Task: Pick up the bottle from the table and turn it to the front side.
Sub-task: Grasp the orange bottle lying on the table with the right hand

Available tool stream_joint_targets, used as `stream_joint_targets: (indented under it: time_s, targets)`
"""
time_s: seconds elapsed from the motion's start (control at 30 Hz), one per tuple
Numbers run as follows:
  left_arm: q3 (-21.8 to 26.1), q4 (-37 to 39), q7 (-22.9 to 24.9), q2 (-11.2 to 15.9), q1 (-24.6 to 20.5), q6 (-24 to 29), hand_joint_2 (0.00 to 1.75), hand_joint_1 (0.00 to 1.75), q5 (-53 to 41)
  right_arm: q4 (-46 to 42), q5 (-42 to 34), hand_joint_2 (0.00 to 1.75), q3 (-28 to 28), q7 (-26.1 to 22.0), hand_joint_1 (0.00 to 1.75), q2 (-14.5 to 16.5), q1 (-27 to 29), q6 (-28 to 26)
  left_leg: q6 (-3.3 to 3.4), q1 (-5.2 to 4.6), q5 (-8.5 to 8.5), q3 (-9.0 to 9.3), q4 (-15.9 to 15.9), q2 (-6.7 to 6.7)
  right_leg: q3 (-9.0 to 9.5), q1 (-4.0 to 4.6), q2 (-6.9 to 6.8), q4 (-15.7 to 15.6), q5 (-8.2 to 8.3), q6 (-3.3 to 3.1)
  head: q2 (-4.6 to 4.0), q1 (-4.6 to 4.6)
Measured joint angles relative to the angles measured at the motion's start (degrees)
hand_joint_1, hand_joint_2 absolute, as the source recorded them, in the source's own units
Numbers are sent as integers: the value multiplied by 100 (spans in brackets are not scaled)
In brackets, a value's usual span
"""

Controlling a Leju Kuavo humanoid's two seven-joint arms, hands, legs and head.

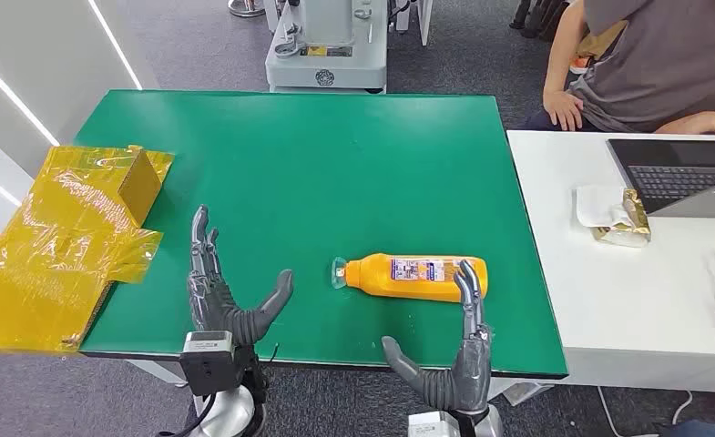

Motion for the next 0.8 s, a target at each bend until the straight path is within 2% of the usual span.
stream_joint_targets:
  time_s: [0.07,0.17,0.33,0.53,0.8]
  targets:
    - [0,-17,0,9,1,-7,175,0,19,19,271,175,-14,195,0,-103,-29,123,0,0,0,0,0,0,0,0,0,0,0,0,0,-2]
    - [-1,-57,0,38,4,-43,175,0,65,83,840,175,-115,508,0,-436,-111,511,1,0,0,0,1,-2,3,0,-5,-2,1,1,0,-1]
    - [-1,-81,0,80,-2,-140,175,0,87,69,1374,175,-414,664,0,-807,-216,1294,2,-2,0,2,2,-2,4,-1,-6,-2,1,1,0,-2]
    - [-10,-81,0,102,-25,-207,175,0,133,1,1834,175,-722,909,0,-1193,-345,1932,3,-1,-1,2,3,-2,4,-1,-6,-2,1,1,0,-2]
    - [-38,-81,0,109,-37,-245,175,0,181,10,1985,175,-1001,1152,0,-1591,-561,2292,5,-2,-2,1,4,-1,3,-2,-4,-2,3,1,0,-3]
